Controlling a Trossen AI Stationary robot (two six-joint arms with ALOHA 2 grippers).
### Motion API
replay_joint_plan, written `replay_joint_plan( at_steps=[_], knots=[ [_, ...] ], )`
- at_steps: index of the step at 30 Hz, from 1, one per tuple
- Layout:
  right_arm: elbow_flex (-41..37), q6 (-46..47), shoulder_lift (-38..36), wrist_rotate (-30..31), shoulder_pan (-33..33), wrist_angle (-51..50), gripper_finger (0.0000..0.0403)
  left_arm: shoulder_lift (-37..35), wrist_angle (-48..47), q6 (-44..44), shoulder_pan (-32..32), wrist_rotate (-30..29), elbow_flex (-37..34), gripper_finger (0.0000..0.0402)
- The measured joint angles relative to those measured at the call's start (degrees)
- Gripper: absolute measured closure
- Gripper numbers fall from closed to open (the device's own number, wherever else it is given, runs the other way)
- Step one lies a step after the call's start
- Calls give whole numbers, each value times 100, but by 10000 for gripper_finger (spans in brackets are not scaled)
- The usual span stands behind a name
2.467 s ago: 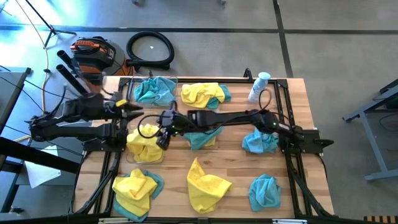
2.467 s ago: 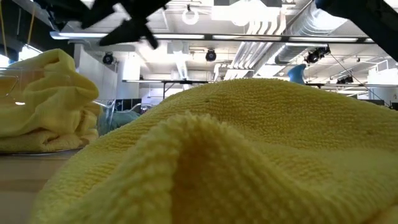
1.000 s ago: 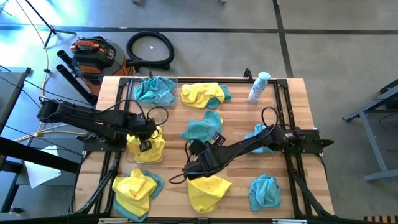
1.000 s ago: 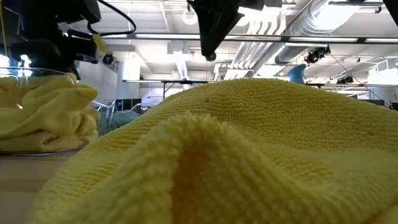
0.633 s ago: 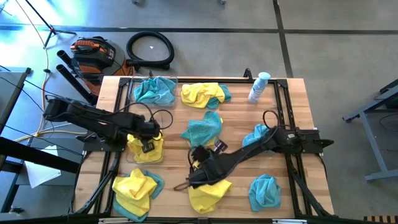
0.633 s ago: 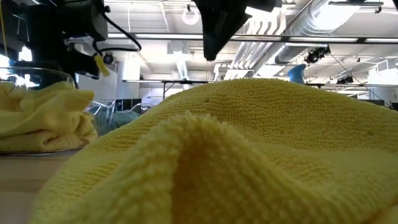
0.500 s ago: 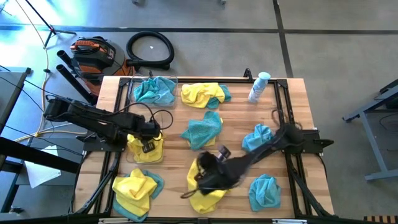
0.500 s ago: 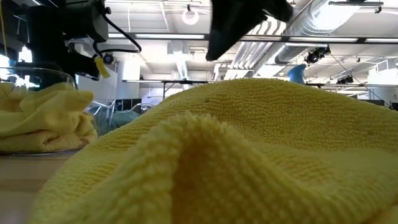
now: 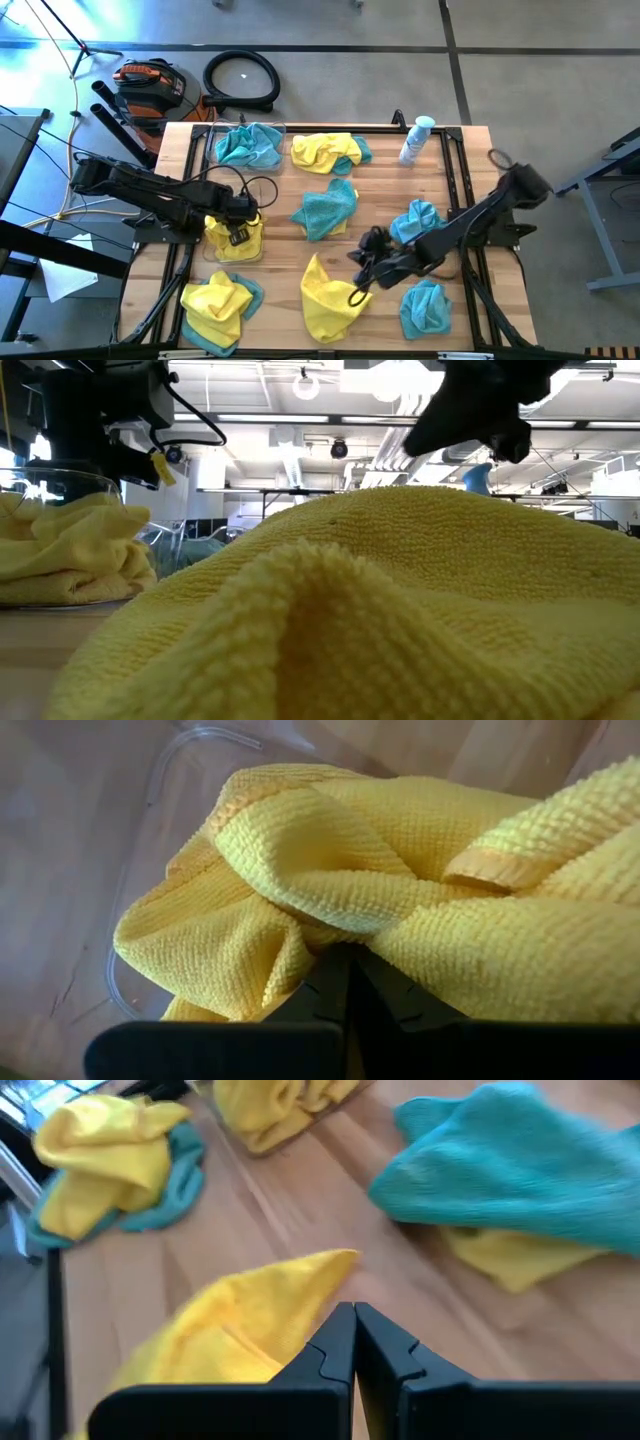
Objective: Sort microfiber towel by color & place in baskets
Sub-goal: Put the yellow towel into the bottom transparent bin
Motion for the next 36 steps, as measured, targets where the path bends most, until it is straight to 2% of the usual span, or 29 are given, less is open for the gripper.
replay_joint_plan(
  at_steps=[3,5,12,17,21,28,36],
  knots=[
    [-360,-350,-581,-29,-30,-256,403,2,-68,131,85,54,30,401],
    [-585,-538,-950,-40,-70,-358,403,2,-358,-126,140,94,185,401],
    [-1210,-731,-1955,-35,-341,-445,403,0,-1538,-647,170,-98,1256,401],
    [-1408,-847,-2308,-38,-441,-491,403,-2,-1977,-992,86,-201,2071,401],
    [-1408,-1028,-2365,-38,-441,-496,403,-4,-1993,-1288,-183,-20,2356,401],
    [-1408,-1124,-2349,-38,-441,-588,403,142,-1661,-1525,-812,113,1722,401],
    [-1408,-1139,-2345,-38,-441,-848,403,526,-543,-1867,-903,228,583,401]
  ],
)
